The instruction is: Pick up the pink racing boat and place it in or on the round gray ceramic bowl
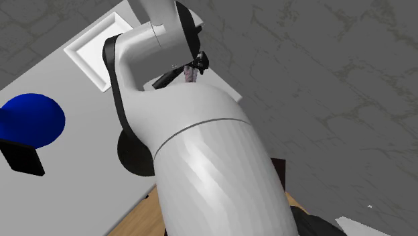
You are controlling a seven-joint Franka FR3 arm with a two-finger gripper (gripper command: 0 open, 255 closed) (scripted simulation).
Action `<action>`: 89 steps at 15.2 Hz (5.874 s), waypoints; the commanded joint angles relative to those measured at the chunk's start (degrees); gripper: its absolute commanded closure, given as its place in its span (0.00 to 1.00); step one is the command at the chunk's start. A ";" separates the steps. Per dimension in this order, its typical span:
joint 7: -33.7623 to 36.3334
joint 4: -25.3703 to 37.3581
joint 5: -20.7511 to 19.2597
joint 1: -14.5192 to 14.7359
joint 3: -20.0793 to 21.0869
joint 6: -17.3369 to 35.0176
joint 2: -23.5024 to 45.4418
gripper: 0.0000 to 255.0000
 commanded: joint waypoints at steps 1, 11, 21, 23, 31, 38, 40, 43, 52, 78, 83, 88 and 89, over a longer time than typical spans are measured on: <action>1.25 0.87 -0.90 0.25 0.39 0.92 2.51 0.00; 2.00 -2.39 -2.03 0.04 0.12 5.75 4.24 0.00; 2.01 -2.38 -2.03 0.04 0.12 5.74 4.24 1.00; 2.00 -2.38 -2.03 0.04 0.12 5.74 4.24 1.00; 0.79 0.26 -0.90 -0.01 0.11 1.44 2.35 1.00; -0.38 3.93 0.05 -0.04 0.05 -3.66 0.70 1.00; -0.67 5.10 0.25 -0.04 0.03 -5.13 0.35 1.00; -1.07 6.94 0.50 -0.05 0.00 -7.35 -0.09 1.00; -2.05 13.20 0.92 -0.07 -0.03 -14.12 -0.70 1.00; 9.75 -6.02 16.07 10.86 7.22 -24.34 -31.45 1.00; 10.76 -9.79 17.39 11.87 8.28 -22.05 -33.03 1.00; 10.92 -13.70 18.00 12.19 9.03 -18.33 -33.26 1.00; 10.96 -14.46 18.12 12.25 9.19 -17.58 -33.26 1.00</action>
